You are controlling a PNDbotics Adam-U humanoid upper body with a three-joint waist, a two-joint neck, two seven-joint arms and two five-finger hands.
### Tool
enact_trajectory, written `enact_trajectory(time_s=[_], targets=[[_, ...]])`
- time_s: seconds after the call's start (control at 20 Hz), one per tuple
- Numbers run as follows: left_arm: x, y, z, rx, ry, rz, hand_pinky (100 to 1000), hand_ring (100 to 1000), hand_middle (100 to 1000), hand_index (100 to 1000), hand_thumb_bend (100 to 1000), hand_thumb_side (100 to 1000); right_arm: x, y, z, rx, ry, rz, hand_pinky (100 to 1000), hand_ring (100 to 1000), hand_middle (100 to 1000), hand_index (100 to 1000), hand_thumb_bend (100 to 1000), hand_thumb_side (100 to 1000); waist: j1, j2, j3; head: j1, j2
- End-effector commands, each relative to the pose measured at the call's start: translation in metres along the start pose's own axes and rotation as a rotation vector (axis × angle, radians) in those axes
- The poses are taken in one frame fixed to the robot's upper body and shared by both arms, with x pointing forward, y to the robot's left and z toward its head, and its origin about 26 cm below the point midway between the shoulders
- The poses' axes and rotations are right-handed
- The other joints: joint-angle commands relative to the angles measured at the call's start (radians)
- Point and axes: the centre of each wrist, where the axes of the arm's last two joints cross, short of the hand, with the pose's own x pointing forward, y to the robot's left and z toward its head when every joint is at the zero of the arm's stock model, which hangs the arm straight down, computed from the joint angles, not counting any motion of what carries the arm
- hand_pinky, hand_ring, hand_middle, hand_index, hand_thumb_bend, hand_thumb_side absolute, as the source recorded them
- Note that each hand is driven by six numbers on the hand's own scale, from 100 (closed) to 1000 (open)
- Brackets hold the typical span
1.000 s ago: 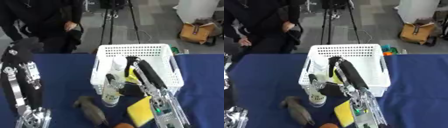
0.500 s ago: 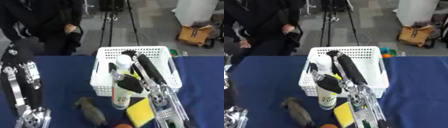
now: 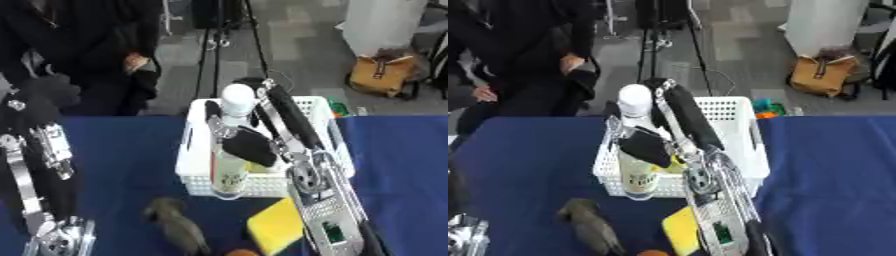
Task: Pick up objects on the table and place them in the box.
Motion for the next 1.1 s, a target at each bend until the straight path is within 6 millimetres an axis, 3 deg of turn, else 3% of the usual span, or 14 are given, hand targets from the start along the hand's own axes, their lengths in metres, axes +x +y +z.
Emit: enact_trajectory(time_s=[0.05, 0.6, 1.1], targets=[[0.005, 0.0, -0.005, 0.001, -0.021, 0.014, 620, 626, 626, 715, 100, 810, 0.012, -0.007, -0.007, -0.027, -0.036, -0.016, 814, 845, 336, 490, 114, 489, 0.002, -0.027, 0.001, -0.004, 0.001], [0.005, -0.002, -0.003, -0.016, -0.018, 0.025, 619, 627, 627, 715, 100, 807, 0.015, -0.025, -0.037, -0.108, -0.024, 0.033, 817, 842, 338, 486, 104, 504, 0.002, -0.029, 0.022, -0.058, -0.019], [0.006, -0.004, -0.004, -0.028, -0.025, 0.035, 614, 625, 626, 713, 100, 807, -0.003, -0.046, -0.061, -0.161, 0.033, 0.135, 826, 842, 334, 486, 103, 526, -0.01, 0.003, 0.058, -0.093, -0.039]])
